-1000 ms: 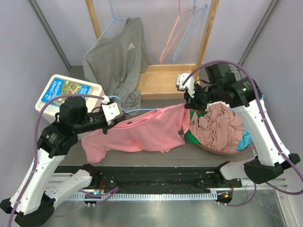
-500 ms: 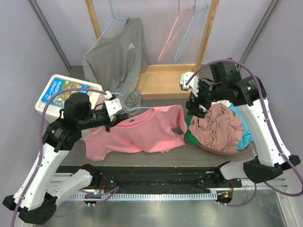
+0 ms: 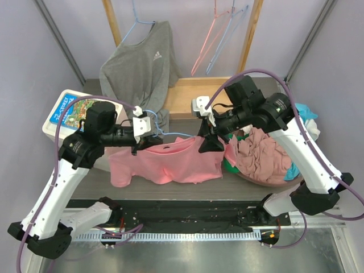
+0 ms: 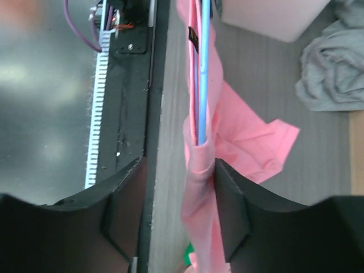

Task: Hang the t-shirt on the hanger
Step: Place the T-shirt on the hanger, then place the hanger at the clothesline.

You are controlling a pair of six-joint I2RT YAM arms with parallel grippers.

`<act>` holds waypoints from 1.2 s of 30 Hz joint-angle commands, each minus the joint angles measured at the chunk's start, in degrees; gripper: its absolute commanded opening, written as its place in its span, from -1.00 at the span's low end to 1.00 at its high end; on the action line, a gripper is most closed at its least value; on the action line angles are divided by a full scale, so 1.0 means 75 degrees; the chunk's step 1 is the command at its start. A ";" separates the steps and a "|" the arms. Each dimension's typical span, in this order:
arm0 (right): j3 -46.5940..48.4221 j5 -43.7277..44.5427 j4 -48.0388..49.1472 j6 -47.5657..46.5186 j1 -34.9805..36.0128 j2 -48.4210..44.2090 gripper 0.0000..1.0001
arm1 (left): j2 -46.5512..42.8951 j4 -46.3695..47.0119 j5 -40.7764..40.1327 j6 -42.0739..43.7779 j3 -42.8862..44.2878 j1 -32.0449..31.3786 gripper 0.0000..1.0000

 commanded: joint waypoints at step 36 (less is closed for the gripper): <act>0.2205 0.5456 0.3476 0.7905 -0.0234 0.1052 -0.99 | -0.1719 0.1412 -0.4320 -0.2656 -0.0022 0.0505 1.00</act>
